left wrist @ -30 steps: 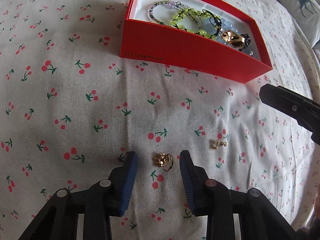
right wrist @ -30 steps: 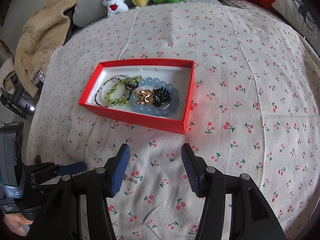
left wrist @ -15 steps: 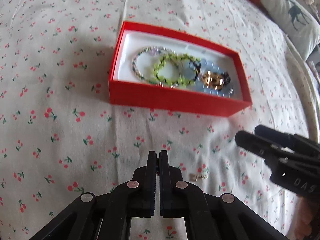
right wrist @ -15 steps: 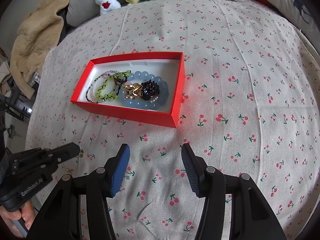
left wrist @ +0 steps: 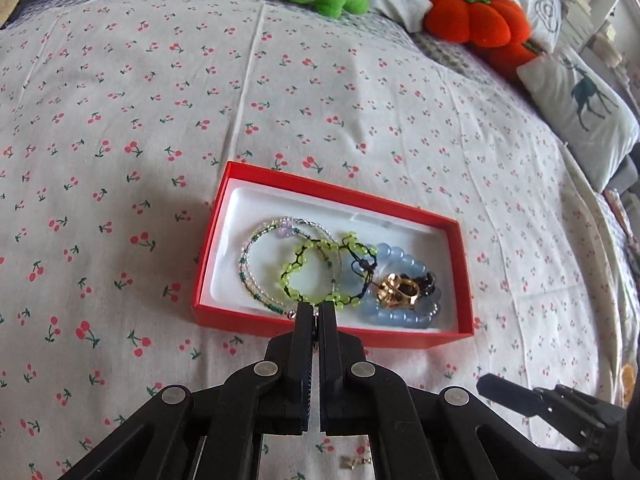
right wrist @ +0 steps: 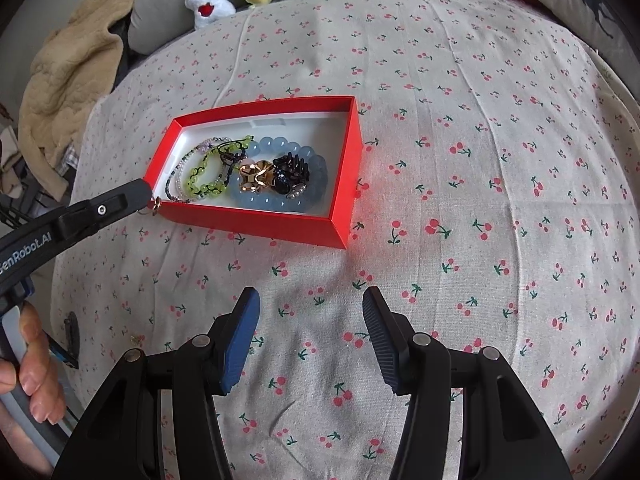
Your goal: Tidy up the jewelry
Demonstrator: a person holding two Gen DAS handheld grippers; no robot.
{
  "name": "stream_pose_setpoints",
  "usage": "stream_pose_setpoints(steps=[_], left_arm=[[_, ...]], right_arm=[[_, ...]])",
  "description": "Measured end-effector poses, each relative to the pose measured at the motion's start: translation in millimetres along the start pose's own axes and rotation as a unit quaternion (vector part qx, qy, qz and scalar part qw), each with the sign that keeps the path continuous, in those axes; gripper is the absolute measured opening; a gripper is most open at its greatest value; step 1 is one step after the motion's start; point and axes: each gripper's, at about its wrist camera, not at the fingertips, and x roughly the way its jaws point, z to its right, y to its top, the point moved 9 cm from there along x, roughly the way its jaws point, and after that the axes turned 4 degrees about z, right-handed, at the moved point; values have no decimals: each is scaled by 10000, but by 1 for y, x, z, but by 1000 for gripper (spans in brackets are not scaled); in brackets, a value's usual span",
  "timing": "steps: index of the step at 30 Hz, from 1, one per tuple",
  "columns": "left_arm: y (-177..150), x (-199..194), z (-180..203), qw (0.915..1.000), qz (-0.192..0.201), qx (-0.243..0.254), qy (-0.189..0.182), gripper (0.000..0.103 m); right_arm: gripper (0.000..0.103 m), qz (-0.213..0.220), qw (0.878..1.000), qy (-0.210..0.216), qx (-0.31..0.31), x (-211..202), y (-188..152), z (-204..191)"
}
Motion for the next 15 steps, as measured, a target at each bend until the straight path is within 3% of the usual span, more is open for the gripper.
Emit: stream_pose_setpoints(steps=[8,12,15], left_arm=[[0,3,-5,10000,51,7,22,3],[-11,-14,-5,10000,49,-32,50,31],[-24,-23,-11,9998,-125,17,151,35]], right_arm=[[57,39,10000,2,31,-8,-3,3],[57,73,10000,30,42,-14,-6,3],[57,113,9999,45,26,-20,-9,3]])
